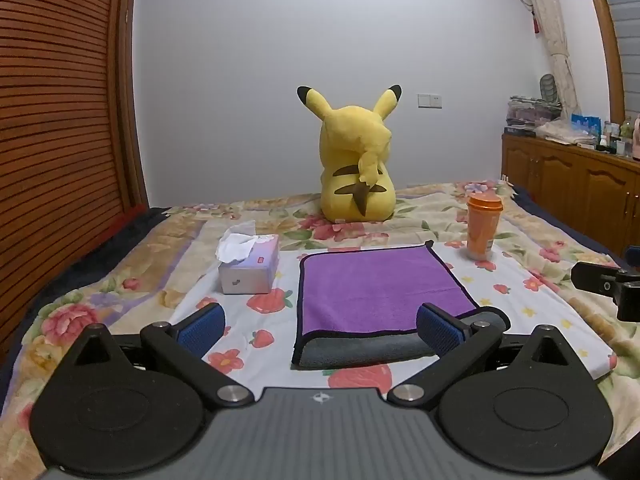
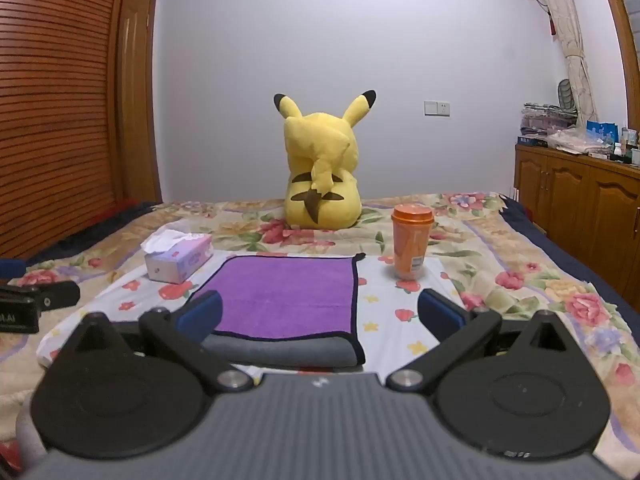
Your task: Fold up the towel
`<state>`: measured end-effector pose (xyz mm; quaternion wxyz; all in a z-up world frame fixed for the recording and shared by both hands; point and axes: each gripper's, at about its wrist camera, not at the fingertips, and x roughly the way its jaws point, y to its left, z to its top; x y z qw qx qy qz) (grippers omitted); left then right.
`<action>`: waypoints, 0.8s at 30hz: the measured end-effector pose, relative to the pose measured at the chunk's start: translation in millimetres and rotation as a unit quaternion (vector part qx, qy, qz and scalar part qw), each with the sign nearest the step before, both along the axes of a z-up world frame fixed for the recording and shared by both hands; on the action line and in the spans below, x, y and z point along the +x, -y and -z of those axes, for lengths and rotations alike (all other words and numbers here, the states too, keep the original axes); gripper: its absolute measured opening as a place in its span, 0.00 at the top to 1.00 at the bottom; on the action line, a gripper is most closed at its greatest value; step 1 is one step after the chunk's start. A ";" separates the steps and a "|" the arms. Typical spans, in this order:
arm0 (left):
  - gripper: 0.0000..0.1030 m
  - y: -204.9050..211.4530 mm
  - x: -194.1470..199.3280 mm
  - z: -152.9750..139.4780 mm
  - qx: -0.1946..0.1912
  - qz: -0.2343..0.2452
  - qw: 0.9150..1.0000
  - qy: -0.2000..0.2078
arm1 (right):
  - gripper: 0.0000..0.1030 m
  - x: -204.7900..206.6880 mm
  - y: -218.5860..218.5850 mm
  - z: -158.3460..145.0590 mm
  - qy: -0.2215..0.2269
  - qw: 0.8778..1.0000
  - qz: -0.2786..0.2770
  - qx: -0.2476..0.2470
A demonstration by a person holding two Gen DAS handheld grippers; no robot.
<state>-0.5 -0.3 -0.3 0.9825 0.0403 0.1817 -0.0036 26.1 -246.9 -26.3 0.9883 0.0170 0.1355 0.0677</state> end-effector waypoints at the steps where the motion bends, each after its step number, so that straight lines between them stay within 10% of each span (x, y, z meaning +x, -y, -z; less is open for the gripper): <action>1: 0.00 0.0 0.0 0.0 0.001 0.000 1.000 0.000 | 0.00 -0.3 0.2 0.0 0.003 1.000 0.000 0.000; 24: 0.00 0.4 0.0 0.3 0.005 0.000 1.000 0.000 | 0.00 0.0 1.7 -0.1 0.003 1.000 0.000 0.004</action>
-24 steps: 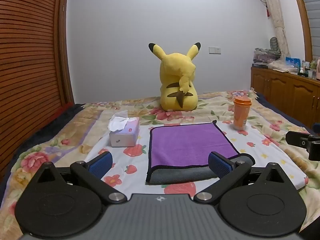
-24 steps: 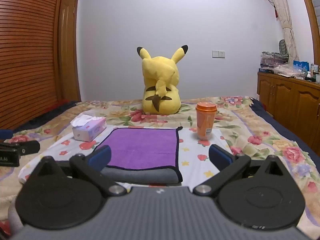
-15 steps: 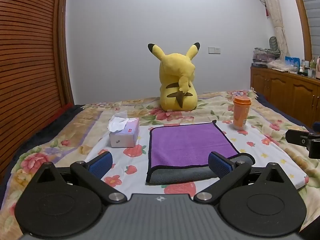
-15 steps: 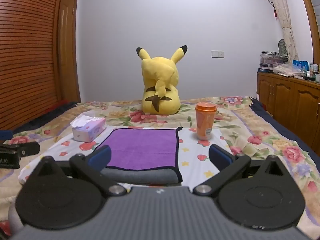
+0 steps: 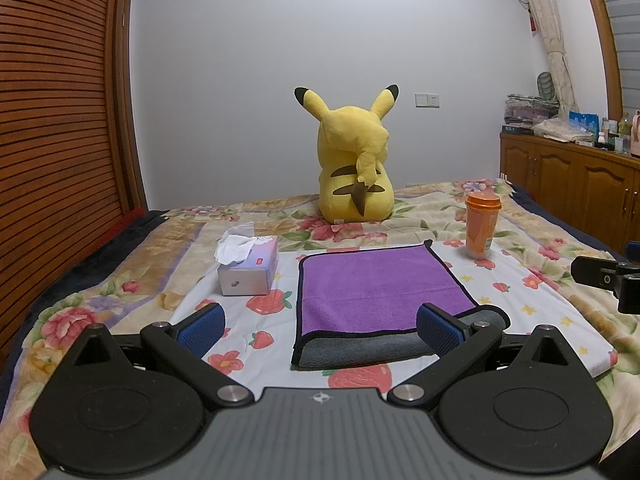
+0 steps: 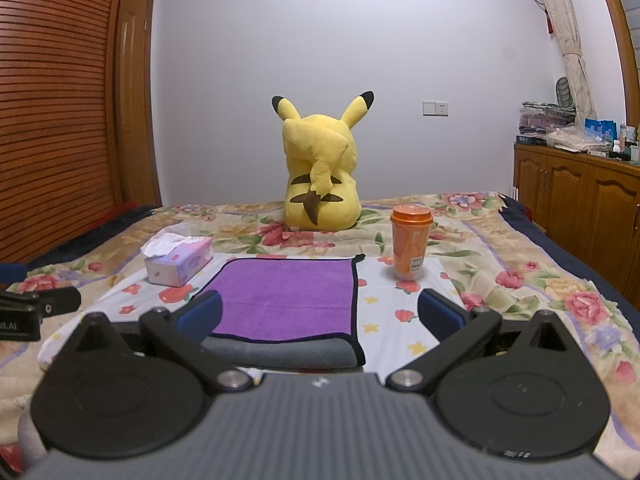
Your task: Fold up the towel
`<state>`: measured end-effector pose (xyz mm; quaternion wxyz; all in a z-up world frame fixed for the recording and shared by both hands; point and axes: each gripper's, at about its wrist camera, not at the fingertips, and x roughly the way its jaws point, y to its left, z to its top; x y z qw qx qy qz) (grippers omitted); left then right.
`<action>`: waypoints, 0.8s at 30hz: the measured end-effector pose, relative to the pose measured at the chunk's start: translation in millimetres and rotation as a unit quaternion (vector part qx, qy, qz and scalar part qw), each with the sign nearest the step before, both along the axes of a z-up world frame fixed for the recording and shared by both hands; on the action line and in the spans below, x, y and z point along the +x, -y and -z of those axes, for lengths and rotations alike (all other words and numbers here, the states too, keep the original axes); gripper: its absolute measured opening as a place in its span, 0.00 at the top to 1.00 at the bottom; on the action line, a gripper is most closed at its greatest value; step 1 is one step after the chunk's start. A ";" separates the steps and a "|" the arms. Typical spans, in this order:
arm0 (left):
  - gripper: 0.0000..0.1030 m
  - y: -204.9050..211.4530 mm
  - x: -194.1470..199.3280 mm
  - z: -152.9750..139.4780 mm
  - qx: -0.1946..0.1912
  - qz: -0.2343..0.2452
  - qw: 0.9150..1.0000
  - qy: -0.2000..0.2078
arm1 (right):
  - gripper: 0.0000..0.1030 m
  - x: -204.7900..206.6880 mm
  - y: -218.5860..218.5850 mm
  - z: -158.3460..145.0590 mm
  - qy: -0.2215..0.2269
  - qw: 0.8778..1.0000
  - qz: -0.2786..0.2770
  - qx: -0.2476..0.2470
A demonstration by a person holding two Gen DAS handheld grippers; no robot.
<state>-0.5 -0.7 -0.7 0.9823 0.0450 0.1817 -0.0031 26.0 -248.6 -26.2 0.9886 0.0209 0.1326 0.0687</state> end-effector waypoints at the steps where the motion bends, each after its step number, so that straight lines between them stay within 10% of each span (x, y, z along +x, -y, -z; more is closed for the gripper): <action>1: 0.00 0.0 0.0 0.0 0.000 0.000 1.000 0.000 | 0.00 0.1 0.1 0.0 0.000 1.000 0.000 0.000; 24: 0.00 4.7 -0.1 2.5 -0.005 -0.001 1.000 -0.002 | 0.00 1.5 4.8 1.5 0.001 1.000 0.001 0.003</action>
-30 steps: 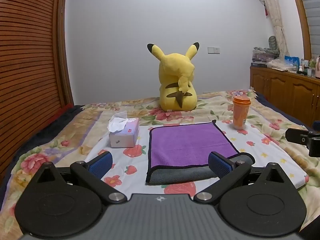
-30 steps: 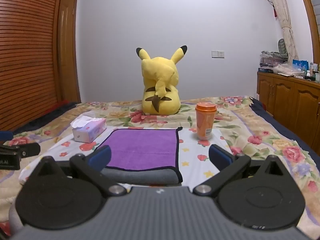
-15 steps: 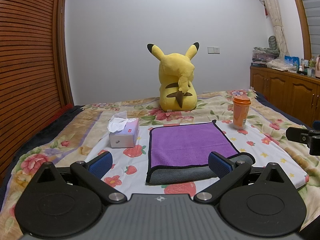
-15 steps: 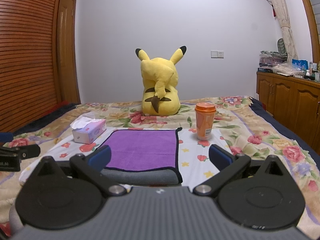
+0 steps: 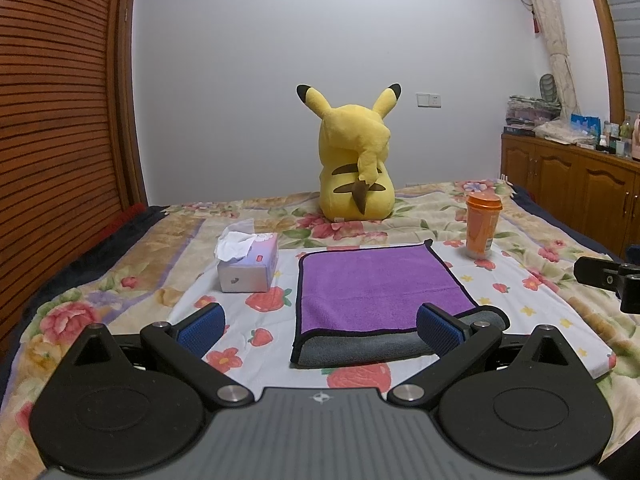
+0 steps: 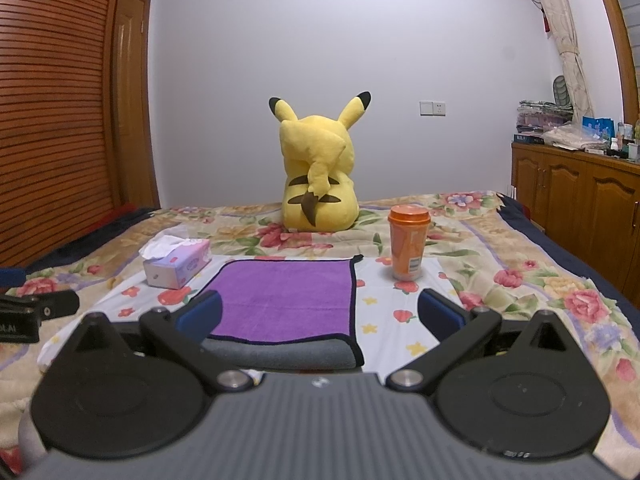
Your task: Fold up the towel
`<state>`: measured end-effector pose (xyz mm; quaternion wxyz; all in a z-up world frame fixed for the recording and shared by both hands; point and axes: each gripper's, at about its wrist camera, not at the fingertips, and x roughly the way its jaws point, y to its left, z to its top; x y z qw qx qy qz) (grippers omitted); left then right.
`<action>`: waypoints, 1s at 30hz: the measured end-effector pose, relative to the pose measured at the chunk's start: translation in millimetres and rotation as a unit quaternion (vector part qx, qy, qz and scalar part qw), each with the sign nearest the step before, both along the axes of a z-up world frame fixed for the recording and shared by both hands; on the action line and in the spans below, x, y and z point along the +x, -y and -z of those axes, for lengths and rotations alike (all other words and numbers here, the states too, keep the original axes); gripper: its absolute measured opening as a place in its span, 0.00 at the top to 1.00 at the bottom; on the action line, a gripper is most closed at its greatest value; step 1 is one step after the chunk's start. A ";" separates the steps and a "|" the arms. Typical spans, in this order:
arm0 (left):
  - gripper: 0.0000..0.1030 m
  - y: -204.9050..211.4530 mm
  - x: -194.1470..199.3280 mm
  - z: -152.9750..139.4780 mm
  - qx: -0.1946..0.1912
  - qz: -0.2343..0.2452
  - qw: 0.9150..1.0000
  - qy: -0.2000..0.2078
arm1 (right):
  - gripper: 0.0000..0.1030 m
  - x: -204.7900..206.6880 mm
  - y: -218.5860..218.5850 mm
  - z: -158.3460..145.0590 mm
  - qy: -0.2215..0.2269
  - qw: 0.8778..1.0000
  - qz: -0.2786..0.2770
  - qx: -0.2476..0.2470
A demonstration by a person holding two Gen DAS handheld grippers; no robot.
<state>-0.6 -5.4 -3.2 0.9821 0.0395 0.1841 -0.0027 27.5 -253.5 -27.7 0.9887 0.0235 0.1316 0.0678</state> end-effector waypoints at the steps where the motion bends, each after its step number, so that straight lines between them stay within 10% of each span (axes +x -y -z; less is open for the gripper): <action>1: 0.00 1.0 0.3 -0.5 -0.001 0.000 1.000 0.000 | 0.00 0.3 -0.3 0.0 0.000 1.000 0.000 0.000; 30: 0.00 -4.3 2.3 -1.5 -0.001 0.000 1.000 -0.002 | 0.00 0.7 0.7 1.4 0.000 1.000 0.000 0.002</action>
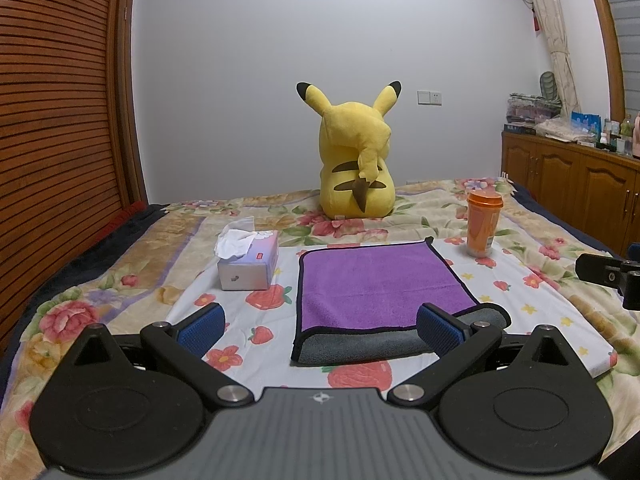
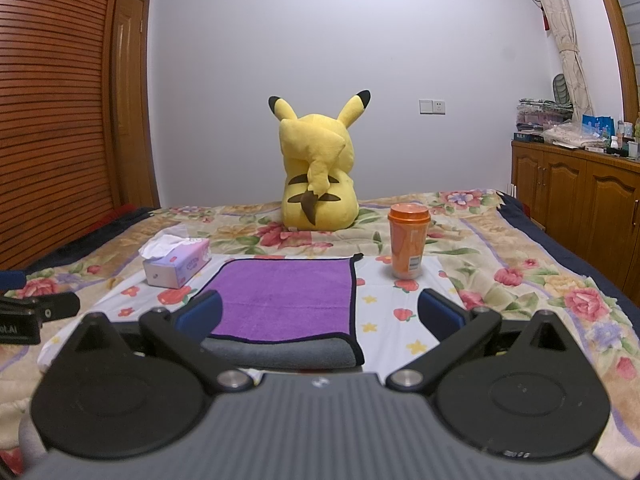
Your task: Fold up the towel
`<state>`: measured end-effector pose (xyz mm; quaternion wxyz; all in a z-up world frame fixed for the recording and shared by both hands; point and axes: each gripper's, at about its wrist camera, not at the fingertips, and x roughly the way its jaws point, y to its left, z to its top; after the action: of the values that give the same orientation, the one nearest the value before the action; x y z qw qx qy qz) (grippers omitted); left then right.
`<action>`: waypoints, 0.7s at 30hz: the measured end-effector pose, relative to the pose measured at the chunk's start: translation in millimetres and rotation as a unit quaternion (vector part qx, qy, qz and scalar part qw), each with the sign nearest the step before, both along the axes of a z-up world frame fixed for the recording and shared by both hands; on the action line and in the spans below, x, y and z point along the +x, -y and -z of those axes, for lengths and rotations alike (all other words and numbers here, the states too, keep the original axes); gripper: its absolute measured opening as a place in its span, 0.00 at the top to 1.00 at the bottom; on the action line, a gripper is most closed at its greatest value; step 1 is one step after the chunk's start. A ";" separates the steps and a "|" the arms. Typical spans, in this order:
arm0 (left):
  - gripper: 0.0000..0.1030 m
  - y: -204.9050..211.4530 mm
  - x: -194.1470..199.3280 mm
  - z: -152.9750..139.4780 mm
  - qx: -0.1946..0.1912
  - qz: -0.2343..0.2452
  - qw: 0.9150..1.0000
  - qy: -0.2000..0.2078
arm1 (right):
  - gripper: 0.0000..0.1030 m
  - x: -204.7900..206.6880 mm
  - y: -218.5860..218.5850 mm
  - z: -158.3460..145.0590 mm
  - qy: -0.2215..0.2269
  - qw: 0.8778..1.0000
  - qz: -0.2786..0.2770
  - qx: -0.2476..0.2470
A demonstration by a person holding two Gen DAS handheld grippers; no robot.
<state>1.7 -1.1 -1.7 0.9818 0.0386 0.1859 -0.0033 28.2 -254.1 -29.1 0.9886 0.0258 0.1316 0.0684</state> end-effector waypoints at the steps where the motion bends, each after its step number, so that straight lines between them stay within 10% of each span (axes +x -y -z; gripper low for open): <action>1: 0.00 0.0 0.0 0.0 0.000 0.000 1.000 0.000 | 0.00 0.1 0.0 -0.1 0.000 1.000 0.000 0.000; 21: 0.00 -1.3 11.1 11.5 -0.001 0.007 0.999 -0.041 | 0.00 8.5 -0.4 4.3 -0.021 1.000 0.001 -0.006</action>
<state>12.8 0.2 -13.3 0.9733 0.0390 0.2258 -0.0119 36.7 -253.7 -33.4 0.9858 0.0213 0.1527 0.0665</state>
